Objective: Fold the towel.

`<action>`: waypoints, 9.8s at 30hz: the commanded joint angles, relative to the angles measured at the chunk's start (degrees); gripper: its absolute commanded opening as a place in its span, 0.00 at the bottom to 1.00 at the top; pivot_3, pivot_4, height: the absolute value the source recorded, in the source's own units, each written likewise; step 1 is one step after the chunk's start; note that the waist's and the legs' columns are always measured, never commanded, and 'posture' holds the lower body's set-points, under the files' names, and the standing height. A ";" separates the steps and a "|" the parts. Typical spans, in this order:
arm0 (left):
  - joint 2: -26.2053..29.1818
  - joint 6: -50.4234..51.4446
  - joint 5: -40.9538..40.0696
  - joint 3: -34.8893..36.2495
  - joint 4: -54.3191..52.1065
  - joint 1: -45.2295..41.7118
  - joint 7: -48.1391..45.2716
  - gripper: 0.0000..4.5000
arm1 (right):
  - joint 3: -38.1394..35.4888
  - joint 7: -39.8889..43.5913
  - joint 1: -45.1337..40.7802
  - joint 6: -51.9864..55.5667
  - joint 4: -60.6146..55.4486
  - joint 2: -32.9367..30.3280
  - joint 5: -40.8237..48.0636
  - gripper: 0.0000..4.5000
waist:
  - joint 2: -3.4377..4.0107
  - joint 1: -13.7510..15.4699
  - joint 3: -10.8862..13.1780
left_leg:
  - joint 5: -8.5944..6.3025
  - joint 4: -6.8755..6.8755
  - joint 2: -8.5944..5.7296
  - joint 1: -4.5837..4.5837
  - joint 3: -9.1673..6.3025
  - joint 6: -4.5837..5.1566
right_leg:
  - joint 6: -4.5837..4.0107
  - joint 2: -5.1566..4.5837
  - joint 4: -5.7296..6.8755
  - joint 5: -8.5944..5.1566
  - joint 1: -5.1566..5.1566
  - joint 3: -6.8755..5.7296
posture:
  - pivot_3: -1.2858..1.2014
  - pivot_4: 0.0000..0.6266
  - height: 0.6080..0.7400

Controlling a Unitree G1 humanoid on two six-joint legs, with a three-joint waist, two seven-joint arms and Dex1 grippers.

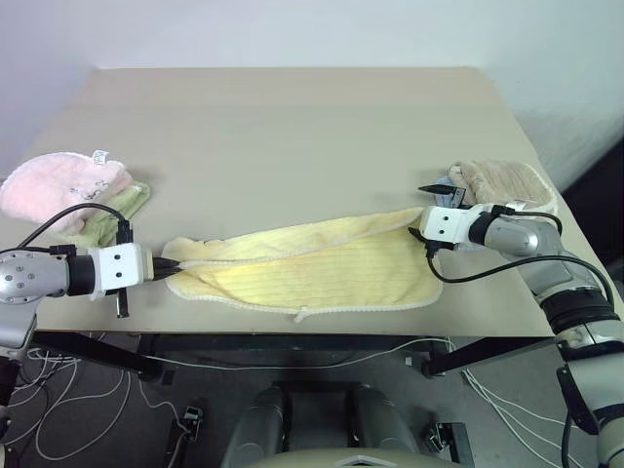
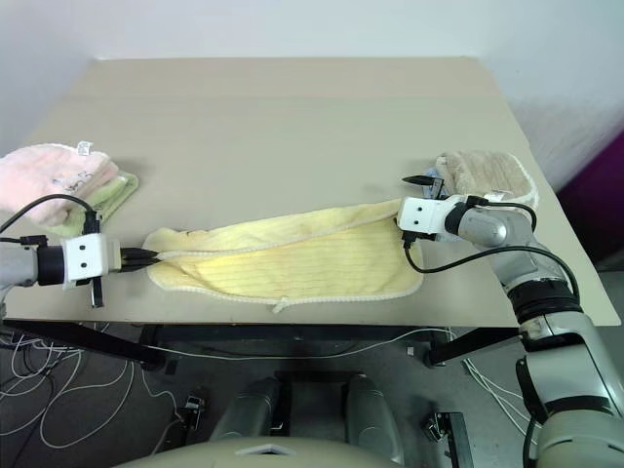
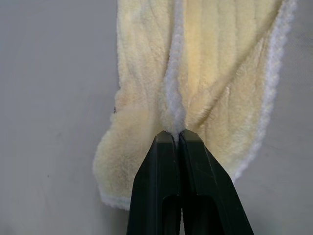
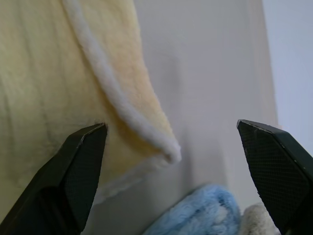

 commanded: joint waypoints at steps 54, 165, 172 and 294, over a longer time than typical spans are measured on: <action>-0.27 19.63 -13.29 15.41 -0.95 0.38 -3.25 0.00 | -20.71 34.91 22.04 31.19 -41.76 -16.92 39.82 0.01 | 0.10 0.21 0.12 | -0.02 0.18 0.04 -0.08 0.02 0.04 | 0.03 -0.13 0.11 -0.01 -0.04 0.07 | 0.52 0.24 1.00; -22.99 27.07 -8.79 -6.53 -19.02 -4.11 2.59 1.00 | -38.74 -43.23 36.57 85.02 -46.67 20.03 114.41 1.00 | -0.09 0.12 -0.14 | -0.07 0.19 0.01 0.07 -0.01 0.12 | 0.03 -0.11 0.03 0.00 0.22 0.05 | 0.52 0.24 1.00; -23.19 27.22 -8.51 -6.61 -20.00 -3.22 3.31 1.00 | -37.39 -48.19 32.70 81.19 -41.79 23.05 113.57 1.00 | -0.19 0.10 -0.21 | -0.07 0.20 0.05 0.15 -0.01 0.12 | 0.03 -0.07 0.03 0.00 0.31 0.06 | 0.52 0.24 1.00; -29.89 39.96 -23.17 8.01 -32.61 9.60 23.21 1.00 | -7.22 -1.49 2.94 77.04 -48.38 23.20 55.01 0.83 | 0.19 0.38 -0.04 | -0.15 -0.05 0.28 -0.12 0.00 0.20 | 0.01 -0.03 -0.75 0.25 0.16 0.00 | 0.52 0.24 1.00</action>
